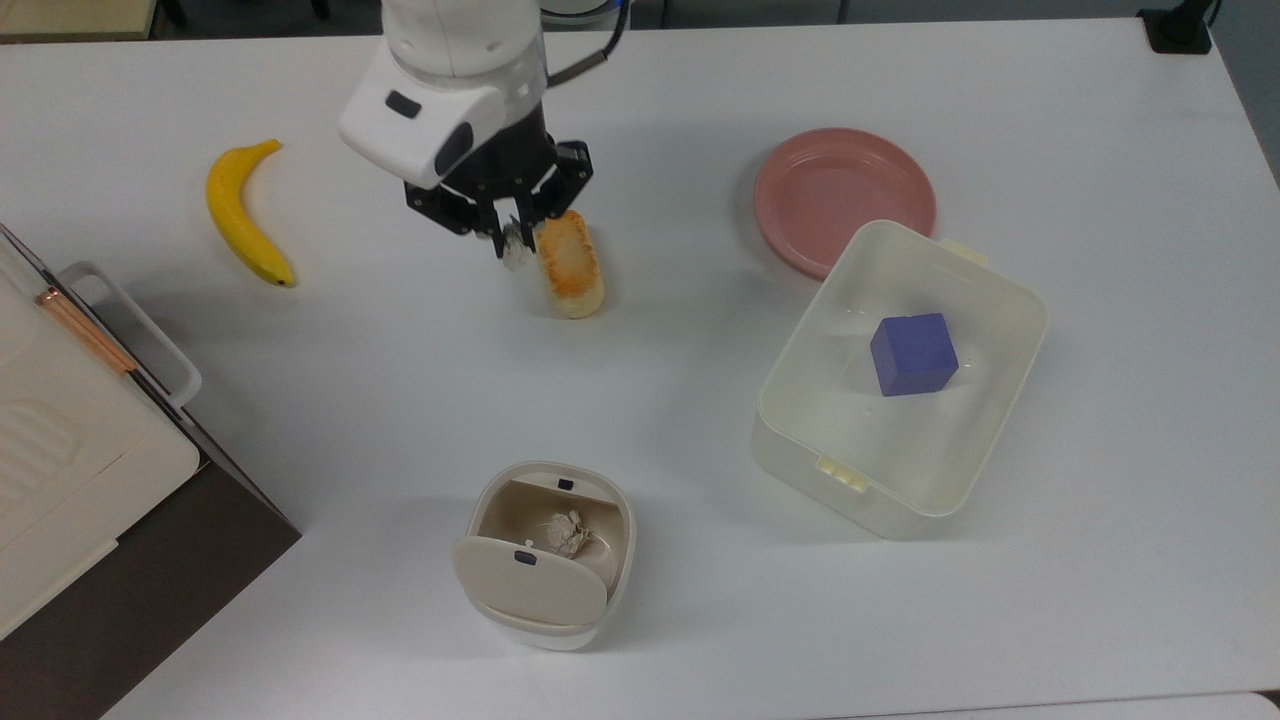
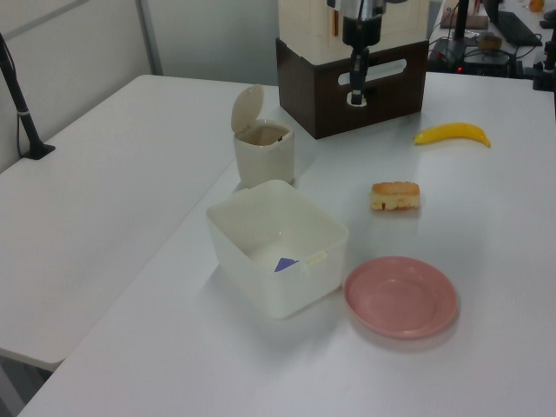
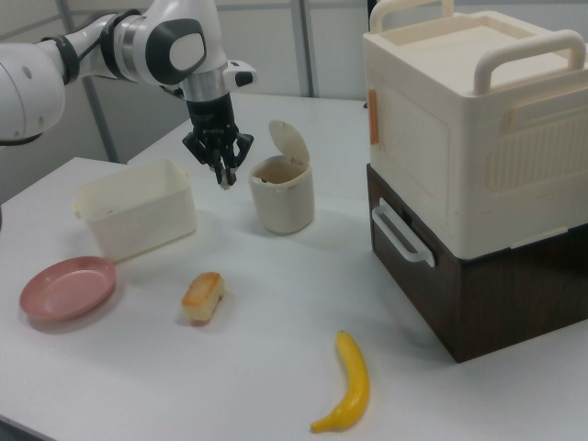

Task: Grab it up and put it in the trash
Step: 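Carry the paper ball over the open cream trash bin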

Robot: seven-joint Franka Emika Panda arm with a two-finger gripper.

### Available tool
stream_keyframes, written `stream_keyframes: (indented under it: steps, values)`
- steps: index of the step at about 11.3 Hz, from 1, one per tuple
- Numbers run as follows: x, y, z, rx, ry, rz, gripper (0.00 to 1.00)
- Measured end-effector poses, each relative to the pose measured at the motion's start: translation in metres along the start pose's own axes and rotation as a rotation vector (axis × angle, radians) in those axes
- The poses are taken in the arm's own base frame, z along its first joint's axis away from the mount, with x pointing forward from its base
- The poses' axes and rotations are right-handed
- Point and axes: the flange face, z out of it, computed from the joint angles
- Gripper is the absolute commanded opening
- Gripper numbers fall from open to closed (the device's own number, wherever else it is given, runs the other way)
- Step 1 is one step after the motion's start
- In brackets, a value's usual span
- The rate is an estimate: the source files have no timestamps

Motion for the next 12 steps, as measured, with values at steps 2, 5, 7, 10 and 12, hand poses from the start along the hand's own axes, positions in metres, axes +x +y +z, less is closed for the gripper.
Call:
stream_keyframes:
  steps: [2,5,7,10,12]
  values:
    - [0.017,-0.004,-0.001,-0.016,0.061,-0.009,0.0]
    - [0.041,-0.004,0.001,-0.043,0.165,-0.016,0.0]
    - [0.055,0.0,0.012,-0.058,0.212,-0.015,0.0]
    - [0.071,0.005,0.019,-0.084,0.302,-0.021,0.0]
    - [0.076,0.006,0.012,-0.102,0.365,-0.033,0.0]
